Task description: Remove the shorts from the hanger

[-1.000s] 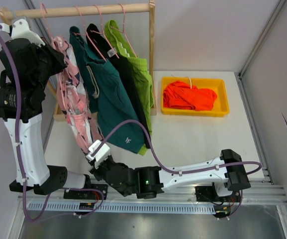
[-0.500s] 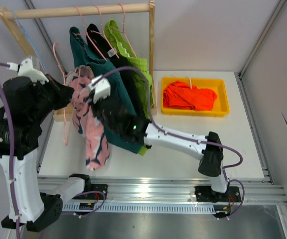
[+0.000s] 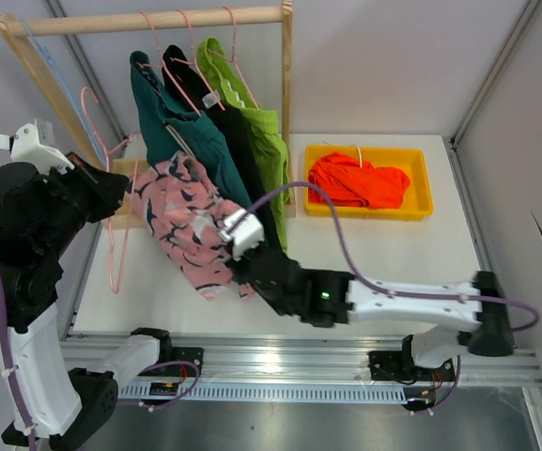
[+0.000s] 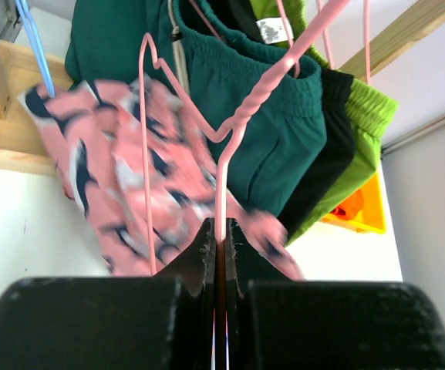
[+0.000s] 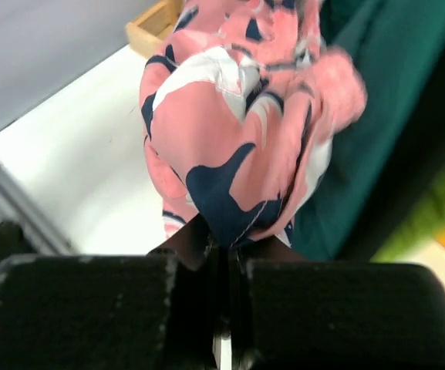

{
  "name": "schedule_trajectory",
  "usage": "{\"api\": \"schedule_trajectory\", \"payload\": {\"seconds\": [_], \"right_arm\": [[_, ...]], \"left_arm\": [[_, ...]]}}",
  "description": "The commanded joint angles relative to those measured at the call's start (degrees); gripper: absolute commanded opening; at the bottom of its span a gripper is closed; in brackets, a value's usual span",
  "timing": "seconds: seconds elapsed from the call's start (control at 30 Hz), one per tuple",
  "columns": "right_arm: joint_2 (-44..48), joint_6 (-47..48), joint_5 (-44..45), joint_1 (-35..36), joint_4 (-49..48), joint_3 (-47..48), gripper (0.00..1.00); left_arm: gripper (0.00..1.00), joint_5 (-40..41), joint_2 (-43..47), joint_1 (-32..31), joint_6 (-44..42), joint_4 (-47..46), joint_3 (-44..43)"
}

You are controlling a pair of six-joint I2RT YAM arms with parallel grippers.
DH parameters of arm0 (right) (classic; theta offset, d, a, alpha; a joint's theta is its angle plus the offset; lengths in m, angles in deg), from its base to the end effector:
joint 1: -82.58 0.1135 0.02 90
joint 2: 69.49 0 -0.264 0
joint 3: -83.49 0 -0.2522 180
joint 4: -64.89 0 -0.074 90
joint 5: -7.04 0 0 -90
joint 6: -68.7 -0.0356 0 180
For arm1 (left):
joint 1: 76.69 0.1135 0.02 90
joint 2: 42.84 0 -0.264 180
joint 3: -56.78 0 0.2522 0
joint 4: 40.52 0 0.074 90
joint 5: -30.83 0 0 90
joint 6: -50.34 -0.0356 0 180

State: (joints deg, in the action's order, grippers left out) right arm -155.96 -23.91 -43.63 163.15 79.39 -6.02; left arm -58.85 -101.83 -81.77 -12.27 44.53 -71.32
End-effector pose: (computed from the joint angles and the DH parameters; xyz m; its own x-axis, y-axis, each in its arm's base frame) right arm 0.0804 0.3467 0.3762 -0.0599 -0.1455 -0.9875 -0.6589 0.7489 -0.0704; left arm 0.0790 -0.0068 0.5453 -0.2812 -0.4369 -0.8545 -0.0520 0.8960 -0.4410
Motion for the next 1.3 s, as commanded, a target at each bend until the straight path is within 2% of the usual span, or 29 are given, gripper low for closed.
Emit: {"api": "schedule_trajectory", "payload": {"seconds": [0.0,0.13,0.2,0.33,0.4,0.5,0.6,0.63,0.7,0.83,0.87,0.97,1.0,1.1,1.2,1.27], "right_arm": [[19.3,2.35,11.02,2.3,-2.06,-2.37,0.0],[28.71,10.24,12.53,1.61,4.09,2.09,0.0],[29.43,13.67,11.57,-0.93,5.41,8.48,0.0],[24.19,13.77,1.47,-10.16,16.11,24.49,0.0],[21.36,15.52,-1.01,-13.23,17.28,33.25,0.0],[15.12,20.36,-2.58,-16.93,18.16,41.19,0.0],[9.24,20.19,-8.64,-25.88,20.79,51.13,0.0],[7.83,19.84,-10.14,-31.04,21.93,55.59,0.0],[4.4,18.17,-14.69,-36.6,22.21,58.96,0.0],[0.79,12.38,-21.81,-51.01,21.95,62.49,0.0],[0.44,11.15,-23.32,-56.26,20.99,60.4,0.0],[-0.35,6.06,-29.12,-63.15,15.89,55.82,0.0],[-1.66,2.65,-30.88,-67.78,14.66,54.42,0.0],[-4.31,-2.91,-37.65,-73.53,12.99,54.14,0.0],[-6.07,-4.77,-40.37,-73.81,10.62,52.48,0.0],[-5.55,-6.61,-42.57,-73.72,8.94,48.01,0.0]], "left_arm": [[0.0,1.62,-0.09,0.16,-0.59,-1.41,1.4],[0.0,0.83,2.46,0.16,-0.68,-4.48,6.23],[0.0,0.56,3.17,0.16,-0.68,-5.71,9.04],[0.0,0.65,3.08,0.16,-1.55,-6.77,10.19],[0.0,1.26,2.82,0.16,-1.99,-6.69,9.58],[0.0,1.53,2.21,0.16,-2.52,-6.69,8.62],[0.0,1.79,2.12,0.16,-3.14,-7.04,8.17],[0.0,1.79,2.12,0.07,-3.23,-7.13,8.35],[0.0,1.27,2.29,0.07,-3.23,-7.65,8.44],[0.0,0.3,1.85,0.07,-3.23,-8.27,8.26],[0.0,0.39,1.59,-0.1,-3.23,-8.27,8.0],[0.0,0.3,1.24,-0.63,-3.4,-8.44,7.64],[0.0,0.21,1.24,-0.63,-3.49,-8.53,7.65],[0.0,1.0,0.97,-1.16,-3.75,-8.45,6.94],[0.0,1.7,0.8,-1.33,-3.93,-8.36,6.33],[0.0,1.79,0.8,-1.33,-4.02,-8.7,6.24]]}}
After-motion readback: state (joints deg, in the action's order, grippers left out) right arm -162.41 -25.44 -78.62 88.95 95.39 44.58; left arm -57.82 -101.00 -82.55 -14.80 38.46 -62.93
